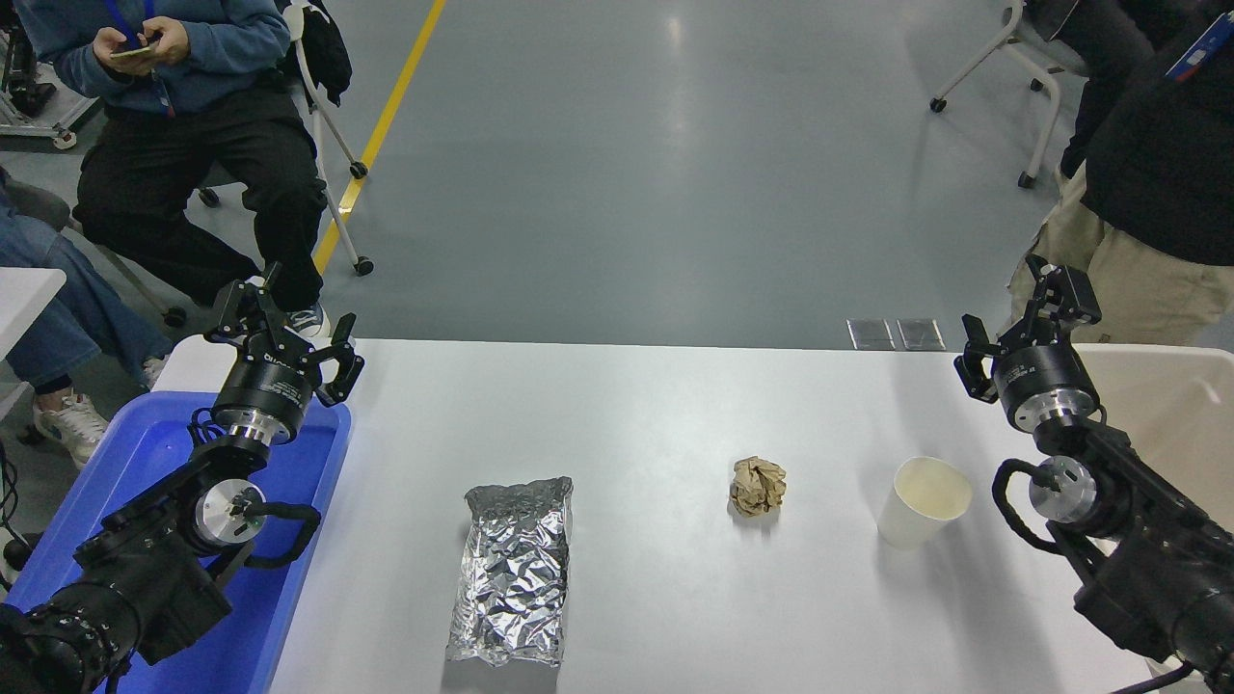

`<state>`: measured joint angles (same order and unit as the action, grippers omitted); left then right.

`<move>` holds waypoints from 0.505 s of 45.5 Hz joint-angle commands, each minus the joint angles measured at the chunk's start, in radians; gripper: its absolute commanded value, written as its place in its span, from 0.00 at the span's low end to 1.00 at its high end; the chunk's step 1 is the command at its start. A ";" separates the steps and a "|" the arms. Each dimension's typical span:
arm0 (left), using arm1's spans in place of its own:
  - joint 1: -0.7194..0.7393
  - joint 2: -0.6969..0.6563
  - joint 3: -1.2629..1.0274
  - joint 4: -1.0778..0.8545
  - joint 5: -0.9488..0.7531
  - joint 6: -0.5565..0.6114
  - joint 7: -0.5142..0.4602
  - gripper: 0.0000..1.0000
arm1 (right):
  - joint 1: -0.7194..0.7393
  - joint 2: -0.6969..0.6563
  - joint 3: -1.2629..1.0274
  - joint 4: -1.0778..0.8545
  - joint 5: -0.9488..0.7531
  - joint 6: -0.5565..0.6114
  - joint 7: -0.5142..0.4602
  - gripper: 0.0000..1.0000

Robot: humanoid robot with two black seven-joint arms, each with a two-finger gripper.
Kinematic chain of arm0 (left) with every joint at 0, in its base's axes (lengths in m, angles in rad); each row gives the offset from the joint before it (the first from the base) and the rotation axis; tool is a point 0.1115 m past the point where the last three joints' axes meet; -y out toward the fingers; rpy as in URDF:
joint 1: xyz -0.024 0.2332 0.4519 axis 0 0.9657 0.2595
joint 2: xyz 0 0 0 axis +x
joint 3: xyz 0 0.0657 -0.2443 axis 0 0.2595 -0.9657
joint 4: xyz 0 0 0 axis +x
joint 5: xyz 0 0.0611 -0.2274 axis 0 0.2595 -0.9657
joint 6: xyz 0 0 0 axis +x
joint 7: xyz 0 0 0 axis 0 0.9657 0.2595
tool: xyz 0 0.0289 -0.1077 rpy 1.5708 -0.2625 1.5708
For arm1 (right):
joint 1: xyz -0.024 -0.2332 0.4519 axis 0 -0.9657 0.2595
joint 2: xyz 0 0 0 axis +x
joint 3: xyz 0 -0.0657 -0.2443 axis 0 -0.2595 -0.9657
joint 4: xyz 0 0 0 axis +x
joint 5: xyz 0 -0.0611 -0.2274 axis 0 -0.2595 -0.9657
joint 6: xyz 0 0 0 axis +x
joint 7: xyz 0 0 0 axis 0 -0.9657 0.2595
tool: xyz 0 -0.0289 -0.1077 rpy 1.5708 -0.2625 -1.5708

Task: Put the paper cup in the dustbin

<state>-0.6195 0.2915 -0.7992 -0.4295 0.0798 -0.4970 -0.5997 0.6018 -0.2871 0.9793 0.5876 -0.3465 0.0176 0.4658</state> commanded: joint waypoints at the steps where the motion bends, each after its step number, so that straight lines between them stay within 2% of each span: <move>1: 0.001 0.000 0.000 0.000 0.000 0.000 -0.002 1.00 | -0.008 0.005 0.010 0.001 0.000 0.002 0.005 1.00; 23: 0.001 0.000 0.000 0.000 -0.002 0.000 -0.002 1.00 | 0.000 0.005 -0.013 0.009 0.000 -0.001 0.007 1.00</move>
<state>-0.6194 0.2915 -0.7992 -0.4295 0.0791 -0.4970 -0.6012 0.6023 -0.2824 0.9761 0.5859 -0.3467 0.0136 0.4710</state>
